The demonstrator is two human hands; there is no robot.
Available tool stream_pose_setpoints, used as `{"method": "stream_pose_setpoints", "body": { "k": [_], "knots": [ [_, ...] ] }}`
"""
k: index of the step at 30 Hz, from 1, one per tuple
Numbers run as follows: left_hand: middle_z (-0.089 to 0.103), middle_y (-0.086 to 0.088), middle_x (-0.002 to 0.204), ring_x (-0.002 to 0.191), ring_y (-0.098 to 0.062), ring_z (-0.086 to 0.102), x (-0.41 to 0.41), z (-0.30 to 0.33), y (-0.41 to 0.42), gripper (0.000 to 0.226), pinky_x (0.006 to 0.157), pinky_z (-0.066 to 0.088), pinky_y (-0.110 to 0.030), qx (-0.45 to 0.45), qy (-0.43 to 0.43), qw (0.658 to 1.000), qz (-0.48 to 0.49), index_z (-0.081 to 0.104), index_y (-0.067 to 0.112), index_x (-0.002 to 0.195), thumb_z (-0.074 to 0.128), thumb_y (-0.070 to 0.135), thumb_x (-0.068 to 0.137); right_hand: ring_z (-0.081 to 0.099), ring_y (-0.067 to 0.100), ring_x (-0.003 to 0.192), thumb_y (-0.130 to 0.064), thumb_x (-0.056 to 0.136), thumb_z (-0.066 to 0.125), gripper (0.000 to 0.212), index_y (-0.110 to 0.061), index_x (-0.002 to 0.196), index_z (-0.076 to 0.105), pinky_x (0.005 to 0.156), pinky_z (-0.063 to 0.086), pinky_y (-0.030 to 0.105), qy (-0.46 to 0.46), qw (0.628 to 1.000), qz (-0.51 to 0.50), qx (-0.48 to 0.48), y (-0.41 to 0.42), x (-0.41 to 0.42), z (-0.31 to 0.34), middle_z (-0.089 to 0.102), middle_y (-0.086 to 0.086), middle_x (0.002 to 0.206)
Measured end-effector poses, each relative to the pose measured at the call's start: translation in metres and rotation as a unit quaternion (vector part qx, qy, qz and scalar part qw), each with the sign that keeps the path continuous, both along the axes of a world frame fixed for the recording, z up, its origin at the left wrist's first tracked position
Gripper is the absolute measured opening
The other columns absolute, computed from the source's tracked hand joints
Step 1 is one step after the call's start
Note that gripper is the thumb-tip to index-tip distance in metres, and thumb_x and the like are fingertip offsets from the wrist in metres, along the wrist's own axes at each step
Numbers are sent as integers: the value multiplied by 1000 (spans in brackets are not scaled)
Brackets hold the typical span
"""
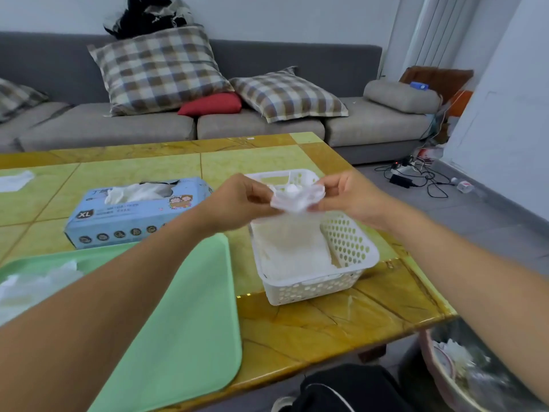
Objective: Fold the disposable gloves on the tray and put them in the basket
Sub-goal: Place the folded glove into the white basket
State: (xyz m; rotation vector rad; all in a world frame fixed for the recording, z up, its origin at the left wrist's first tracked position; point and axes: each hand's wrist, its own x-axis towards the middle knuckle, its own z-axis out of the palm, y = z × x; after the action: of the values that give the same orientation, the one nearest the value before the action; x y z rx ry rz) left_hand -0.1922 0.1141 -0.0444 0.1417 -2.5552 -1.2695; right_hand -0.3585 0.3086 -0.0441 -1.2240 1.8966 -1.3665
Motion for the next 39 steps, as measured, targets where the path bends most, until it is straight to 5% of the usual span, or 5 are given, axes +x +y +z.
{"method": "stream_pose_setpoints", "body": {
  "k": [14,18,23,31,39],
  "knots": [
    [73,16,94,94,-4,67,10,21,63,31,89,58,-32,-334,-293,876,-188,74,32,111,65,22,84,66,12,68,-36,85,75,14,-24,90,81,77,58,34,253,879,213,343,19,32,20,74,-10,76],
    [72,11,83,77,-8,65,3,27,56,22,82,58,-40,-308,-177,930,-94,77,17,91,60,26,82,65,-4,70,-34,85,80,17,-22,96,81,71,55,25,336,888,126,288,3,26,31,74,-19,79],
    [63,2,99,100,-21,59,-18,17,65,55,80,49,-34,-444,-241,863,29,66,16,109,65,65,84,47,22,137,-69,51,90,128,-24,156,31,108,46,41,359,810,78,457,-33,22,8,39,-6,156],
    [56,6,99,107,-21,59,-31,-12,84,74,86,45,-34,-480,-376,792,8,52,25,137,64,71,81,0,23,157,-52,68,89,146,-34,155,-26,122,25,50,382,766,128,501,-56,32,-22,-24,-5,167],
    [65,7,127,113,-13,61,32,36,18,45,92,47,-27,-298,-182,937,15,65,26,128,70,50,89,44,23,138,-54,76,83,97,-31,156,32,106,45,39,382,816,63,429,-50,53,38,36,-6,158]
  ]
}}
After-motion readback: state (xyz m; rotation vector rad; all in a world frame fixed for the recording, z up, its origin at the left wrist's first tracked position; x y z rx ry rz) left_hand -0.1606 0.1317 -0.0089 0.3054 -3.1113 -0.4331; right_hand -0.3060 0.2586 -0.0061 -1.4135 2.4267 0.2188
